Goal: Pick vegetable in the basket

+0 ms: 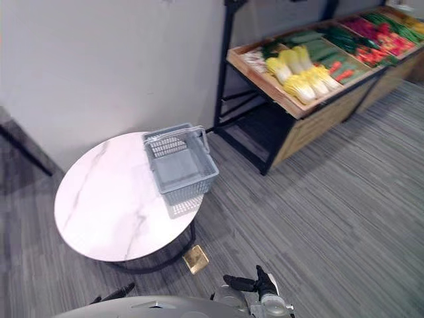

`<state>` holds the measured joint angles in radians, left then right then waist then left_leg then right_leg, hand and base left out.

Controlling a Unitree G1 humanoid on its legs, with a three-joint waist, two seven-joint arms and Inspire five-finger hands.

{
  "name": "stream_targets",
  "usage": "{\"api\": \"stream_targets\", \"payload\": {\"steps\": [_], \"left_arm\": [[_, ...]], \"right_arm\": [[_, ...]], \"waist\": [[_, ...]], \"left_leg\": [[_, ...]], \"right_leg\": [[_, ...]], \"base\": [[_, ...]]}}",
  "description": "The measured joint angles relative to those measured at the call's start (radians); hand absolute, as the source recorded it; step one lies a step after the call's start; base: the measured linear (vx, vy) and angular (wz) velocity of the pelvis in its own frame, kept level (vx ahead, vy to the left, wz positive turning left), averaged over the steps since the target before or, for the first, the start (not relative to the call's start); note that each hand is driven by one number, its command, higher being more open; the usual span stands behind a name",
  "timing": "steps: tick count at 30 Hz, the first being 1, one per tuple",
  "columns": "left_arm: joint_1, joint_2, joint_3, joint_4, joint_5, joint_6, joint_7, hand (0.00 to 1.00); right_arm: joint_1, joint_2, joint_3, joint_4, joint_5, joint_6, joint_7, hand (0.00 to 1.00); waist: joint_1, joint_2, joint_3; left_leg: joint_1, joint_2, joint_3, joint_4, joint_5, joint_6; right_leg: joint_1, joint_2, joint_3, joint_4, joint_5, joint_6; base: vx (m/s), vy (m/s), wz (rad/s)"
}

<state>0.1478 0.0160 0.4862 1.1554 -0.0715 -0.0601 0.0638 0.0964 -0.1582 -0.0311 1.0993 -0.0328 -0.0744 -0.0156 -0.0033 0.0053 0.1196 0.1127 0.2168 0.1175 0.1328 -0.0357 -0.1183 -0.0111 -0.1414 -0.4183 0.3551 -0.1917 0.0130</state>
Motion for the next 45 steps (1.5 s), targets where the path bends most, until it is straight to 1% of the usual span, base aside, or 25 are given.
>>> {"api": "stream_targets", "payload": {"steps": [2,4,6,8,10,12,14,16,19,22,24,28,29,30,32,34,35,38,39,40,41,42,43,44,45], "left_arm": [[-0.001,0.021,-0.066,0.016,0.0,0.0,0.0,1.0],[-0.001,0.025,-0.083,0.024,0.0,-0.002,0.004,1.0],[-0.001,0.024,-0.089,0.032,0.0,-0.002,0.006,1.0],[0.0,0.024,-0.088,0.038,0.0,0.0,0.005,1.0],[-0.001,0.026,-0.088,0.052,0.004,0.0,0.002,1.0],[0.001,0.03,-0.088,0.055,0.009,0.0,0.0,1.0],[0.0,0.032,-0.09,0.056,0.042,0.0,-0.001,1.0],[-0.003,0.038,-0.103,0.056,0.048,0.0,-0.002,1.0],[-0.005,0.055,-0.126,0.055,0.054,0.0,-0.001,1.0],[-0.029,0.073,-0.164,0.053,0.088,0.009,0.001,1.0],[-0.043,0.082,-0.198,0.052,0.118,0.012,0.004,1.0],[-0.072,0.097,-0.279,0.033,0.119,0.012,0.025,1.0],[-0.073,0.101,-0.297,0.02,0.119,0.009,0.031,1.0],[-0.076,0.104,-0.306,0.014,0.119,0.008,0.034,1.0],[-0.091,0.118,-0.333,0.01,0.118,-0.002,0.039,1.0],[-0.108,0.131,-0.357,0.009,0.119,-0.005,0.039,1.0],[-0.11,0.138,-0.37,0.002,0.119,-0.006,0.039,1.0],[-0.117,0.141,-0.381,-0.008,0.122,-0.007,0.038,1.0],[-0.156,0.127,-0.406,-0.022,0.122,0.015,0.039,1.0],[-0.213,0.122,-0.426,-0.023,0.122,0.081,0.057,1.0],[-0.281,0.133,-0.494,-0.001,0.119,0.093,0.075,1.0],[-0.349,0.138,-0.551,0.003,0.119,0.025,0.093,1.0],[-0.368,0.134,-0.549,-0.011,0.119,-0.015,0.093,1.0],[-0.393,0.128,-0.545,-0.047,0.119,-0.034,0.094,1.0],[-0.403,0.124,-0.539,-0.056,0.119,-0.036,0.093,1.0]], "right_arm": [[-0.004,0.006,-0.036,0.023,0.001,0.0,-0.001,1.0],[0.004,0.01,-0.067,0.034,0.003,0.0,-0.006,1.0],[0.006,0.011,-0.099,0.036,0.004,0.0,-0.008,1.0],[0.007,0.017,-0.131,0.046,0.004,0.0,-0.009,1.0],[0.01,0.024,-0.159,0.047,0.006,0.0,-0.01,1.0],[0.009,0.032,-0.171,0.047,0.006,0.0,-0.009,1.0],[0.007,0.037,-0.198,0.056,0.006,0.0,-0.007,1.0],[0.005,0.041,-0.217,0.066,0.002,0.001,-0.008,1.0],[-0.008,0.045,-0.246,0.067,-0.005,0.01,-0.013,1.0],[-0.051,0.017,-0.257,0.055,-0.042,0.025,-0.023,1.0],[-0.084,-0.027,-0.255,-0.047,-0.083,0.035,-0.052,1.0],[-0.101,-0.153,-0.252,-0.393,-0.24,0.041,-0.119,1.0],[-0.104,-0.189,-0.256,-0.501,-0.288,0.041,-0.147,1.0],[-0.107,-0.204,-0.258,-0.547,-0.318,0.041,-0.162,1.0],[-0.114,-0.251,-0.26,-0.673,-0.416,0.039,-0.201,1.0],[-0.117,-0.303,-0.247,-0.747,-0.518,0.037,-0.213,1.0],[-0.134,-0.35,-0.217,-0.77,-0.575,0.027,-0.214,1.0],[-0.183,-0.425,-0.146,-0.771,-0.632,0.004,-0.215,1.0],[-0.225,-0.465,-0.096,-0.777,-0.652,0.0,-0.214,1.0],[-0.281,-0.471,-0.048,-0.777,-0.669,0.009,-0.21,1.0],[-0.362,-0.478,0.031,-0.774,-0.67,0.007,-0.211,1.0],[-0.463,-0.5,0.149,-0.753,-0.669,-0.019,-0.213,1.0],[-0.501,-0.511,0.198,-0.744,-0.669,-0.032,-0.207,1.0],[-0.542,-0.527,0.262,-0.742,-0.671,-0.053,-0.191,1.0],[-0.553,-0.53,0.278,-0.744,-0.676,-0.061,-0.188,1.0]], "waist": [[0.0,0.0,0.0],[-0.001,0.002,0.0],[-0.005,0.01,-0.002],[-0.004,0.014,-0.005],[-0.012,0.019,-0.009],[-0.025,0.022,-0.016],[-0.026,0.024,-0.019],[-0.024,0.022,-0.019],[-0.024,0.013,-0.016],[-0.024,0.005,-0.015],[-0.025,0.005,-0.01],[-0.032,0.007,0.029],[-0.035,0.001,0.039],[-0.035,0.003,0.043],[-0.037,-0.01,0.061],[-0.036,-0.019,0.08],[-0.037,-0.023,0.085],[-0.038,-0.02,0.095],[-0.048,-0.017,0.104],[-0.05,-0.012,0.107],[-0.051,-0.005,0.124],[-0.059,-0.005,0.153],[-0.058,-0.011,0.162],[-0.051,-0.019,0.173],[-0.044,-0.022,0.176]], "left_leg": [[-0.002,0.002,0.09,-0.017,0.021,0.029],[-0.001,0.001,0.16,-0.035,0.034,0.046],[0.003,-0.003,0.17,-0.077,0.044,0.038],[0.019,-0.014,0.178,-0.139,0.073,0.016],[0.031,-0.027,0.191,-0.177,0.083,-0.005],[0.034,-0.038,0.197,-0.194,0.082,-0.007],[0.038,-0.051,0.211,-0.211,0.081,-0.007],[0.041,-0.059,0.219,-0.215,0.078,-0.008],[0.056,-0.07,0.229,-0.216,0.074,-0.008],[0.049,-0.072,0.244,-0.218,0.074,-0.009],[0.027,-0.075,0.266,-0.221,0.077,-0.004],[-0.021,-0.084,0.273,-0.221,0.094,0.016],[-0.041,-0.086,0.273,-0.221,0.098,0.02],[-0.049,-0.086,0.272,-0.221,0.103,0.021],[-0.079,-0.088,0.261,-0.221,0.115,0.024],[-0.096,-0.089,0.248,-0.221,0.122,0.023],[-0.108,-0.089,0.237,-0.221,0.127,0.028],[-0.126,-0.092,0.233,-0.22,0.13,0.031],[-0.136,-0.09,0.236,-0.217,0.137,0.036],[-0.152,-0.09,0.237,-0.217,0.139,0.036],[-0.165,-0.091,0.239,-0.217,0.147,0.04],[-0.174,-0.091,0.242,-0.218,0.153,0.044],[-0.175,-0.09,0.246,-0.217,0.155,0.044],[-0.174,-0.087,0.246,-0.217,0.157,0.041],[-0.177,-0.084,0.244,-0.217,0.157,0.041]], "right_leg": [[0.023,-0.01,-0.045,-0.022,-0.009,-0.007],[0.034,-0.004,-0.045,-0.044,-0.008,-0.006],[0.034,0.01,-0.036,-0.066,-0.004,0.002],[0.03,0.026,-0.004,-0.097,0.007,0.018],[0.032,0.029,0.017,-0.122,0.024,0.038],[0.036,0.027,0.042,-0.15,0.065,0.042],[0.05,0.027,0.054,-0.191,0.107,0.037],[0.06,0.03,0.062,-0.225,0.129,0.036],[0.08,0.026,0.067,-0.243,0.136,0.039],[0.064,0.025,0.079,-0.243,0.145,0.041],[0.027,0.024,0.103,-0.239,0.16,0.039],[-0.03,0.014,0.123,-0.238,0.188,0.045],[-0.05,0.012,0.123,-0.239,0.193,0.045],[-0.056,0.012,0.122,-0.24,0.196,0.046],[-0.076,0.013,0.116,-0.254,0.204,0.055],[-0.083,0.015,0.112,-0.255,0.208,0.057],[-0.094,0.014,0.109,-0.257,0.213,0.055],[-0.103,0.014,0.107,-0.272,0.23,0.049],[-0.12,0.018,0.112,-0.277,0.24,0.047],[-0.131,0.022,0.123,-0.288,0.254,0.045],[-0.137,0.02,0.127,-0.3,0.274,0.037],[-0.14,0.021,0.13,-0.305,0.285,0.037],[-0.145,0.023,0.135,-0.304,0.288,0.035],[-0.148,0.032,0.135,-0.308,0.289,0.033],[-0.147,0.036,0.134,-0.309,0.289,0.033]], "base": [[-0.09,-0.046,0.74],[-0.07,-0.008,0.54],[-0.04,0.03,0.32],[0.0,0.075,0.05],[0.04,0.13,-0.02],[0.09,0.15,-0.03],[0.13,0.118,-0.11],[0.1,0.071,-0.12],[0.05,0.044,-0.06],[-0.03,0.019,-0.15],[-0.1,0.015,-0.29],[-0.12,0.003,-0.11],[-0.1,-0.008,0.02],[-0.15,-0.022,0.07],[-0.1,-0.024,0.13],[-0.05,-0.015,0.16],[-0.02,-0.01,0.08],[0.0,-0.001,0.02],[0.0,0.0,0.0],[0.01,-0.009,-0.09],[-0.05,0.024,-0.13],[-0.07,0.046,-0.16],[-0.06,0.039,-0.09],[-0.01,-0.015,-0.05],[0.0,0.0,0.0]]}}
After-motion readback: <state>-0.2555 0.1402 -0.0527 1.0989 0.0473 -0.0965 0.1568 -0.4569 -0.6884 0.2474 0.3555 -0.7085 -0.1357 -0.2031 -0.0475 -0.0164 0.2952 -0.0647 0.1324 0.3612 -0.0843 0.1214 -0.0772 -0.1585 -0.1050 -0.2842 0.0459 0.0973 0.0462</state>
